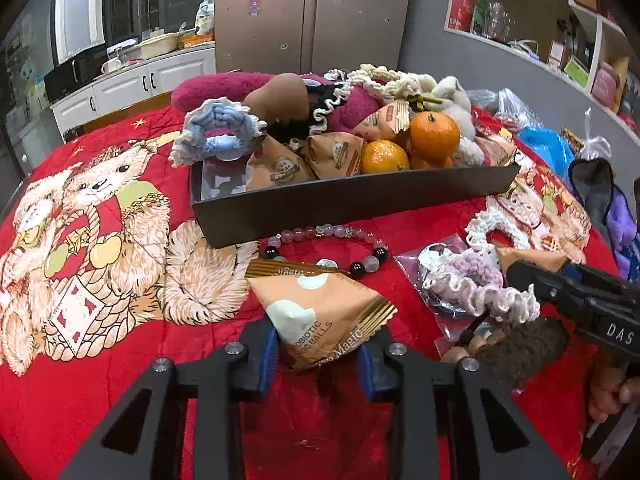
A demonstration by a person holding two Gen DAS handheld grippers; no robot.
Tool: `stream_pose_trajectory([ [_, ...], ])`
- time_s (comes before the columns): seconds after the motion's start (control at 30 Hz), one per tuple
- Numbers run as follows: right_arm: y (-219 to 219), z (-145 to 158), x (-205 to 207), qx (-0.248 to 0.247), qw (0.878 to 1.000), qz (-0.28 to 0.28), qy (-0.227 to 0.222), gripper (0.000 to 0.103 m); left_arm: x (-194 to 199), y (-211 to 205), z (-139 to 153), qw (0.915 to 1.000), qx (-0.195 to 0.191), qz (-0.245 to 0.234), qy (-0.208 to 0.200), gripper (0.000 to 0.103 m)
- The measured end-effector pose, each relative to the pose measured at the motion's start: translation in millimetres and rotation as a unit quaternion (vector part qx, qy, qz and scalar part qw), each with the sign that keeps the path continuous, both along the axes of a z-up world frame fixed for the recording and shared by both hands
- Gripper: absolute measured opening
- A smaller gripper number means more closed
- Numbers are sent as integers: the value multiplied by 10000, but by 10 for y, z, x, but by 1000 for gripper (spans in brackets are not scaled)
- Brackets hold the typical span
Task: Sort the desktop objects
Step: 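Grasp the tan Probiotic packet with the left tool while the right tool grasps another tan packet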
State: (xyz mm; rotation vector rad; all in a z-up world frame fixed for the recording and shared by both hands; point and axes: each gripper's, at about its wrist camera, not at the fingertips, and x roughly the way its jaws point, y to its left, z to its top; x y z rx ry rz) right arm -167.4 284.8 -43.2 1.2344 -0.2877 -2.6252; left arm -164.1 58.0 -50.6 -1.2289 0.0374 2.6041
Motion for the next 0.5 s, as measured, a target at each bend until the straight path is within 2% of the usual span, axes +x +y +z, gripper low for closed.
stream_pose_trajectory([
  [0.27, 37, 207, 107, -203, 9992, 144, 328, 48, 22, -95, 18, 9996, 248, 108, 43, 32],
  [0.5, 79, 291, 148, -370, 9983, 131, 434, 48, 84, -17, 81, 9994, 202, -82, 272, 32],
])
